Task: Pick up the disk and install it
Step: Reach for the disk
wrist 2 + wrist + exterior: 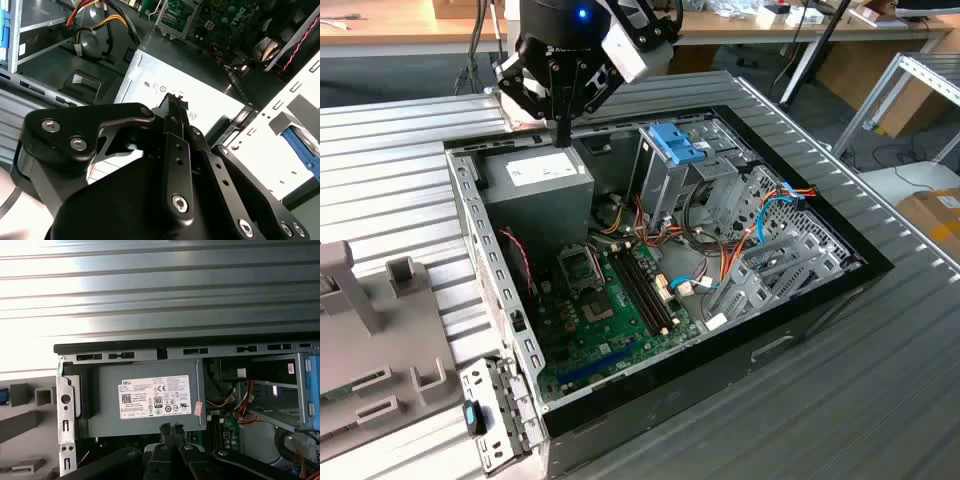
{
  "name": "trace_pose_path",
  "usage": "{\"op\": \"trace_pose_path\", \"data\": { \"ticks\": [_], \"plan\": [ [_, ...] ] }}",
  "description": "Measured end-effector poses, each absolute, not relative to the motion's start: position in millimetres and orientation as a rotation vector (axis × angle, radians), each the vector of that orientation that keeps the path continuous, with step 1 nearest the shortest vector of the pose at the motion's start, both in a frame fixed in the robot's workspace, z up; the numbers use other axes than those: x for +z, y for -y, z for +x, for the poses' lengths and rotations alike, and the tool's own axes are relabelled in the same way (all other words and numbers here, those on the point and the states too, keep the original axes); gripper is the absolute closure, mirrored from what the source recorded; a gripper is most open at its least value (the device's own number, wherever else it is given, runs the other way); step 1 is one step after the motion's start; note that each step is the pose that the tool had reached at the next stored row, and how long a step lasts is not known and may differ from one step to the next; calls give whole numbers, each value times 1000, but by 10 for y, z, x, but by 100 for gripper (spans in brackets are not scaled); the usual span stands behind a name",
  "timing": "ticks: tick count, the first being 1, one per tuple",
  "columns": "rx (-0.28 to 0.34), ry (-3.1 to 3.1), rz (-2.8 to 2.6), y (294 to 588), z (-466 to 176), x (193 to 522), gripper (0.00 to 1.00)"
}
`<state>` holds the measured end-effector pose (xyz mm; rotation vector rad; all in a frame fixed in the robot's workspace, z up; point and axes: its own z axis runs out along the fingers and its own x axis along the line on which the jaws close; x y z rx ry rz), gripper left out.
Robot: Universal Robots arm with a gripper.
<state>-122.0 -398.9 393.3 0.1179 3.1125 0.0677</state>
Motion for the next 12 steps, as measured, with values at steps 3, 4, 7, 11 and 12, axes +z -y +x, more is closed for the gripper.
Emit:
{"op": "trace_pose_path", "data": {
  "ticks": [3,4,7,11,12],
  "plan": [
    [68,-3113,118,3989,-1220,3933,89],
    [68,-3112,118,3989,-1220,3933,89],
    [68,-3113,118,3989,-1220,3933,89],
    [68,-3113,118,3989,-1220,3933,89],
    [68,-3112,118,3989,-1220,3933,89]
  ]
}}
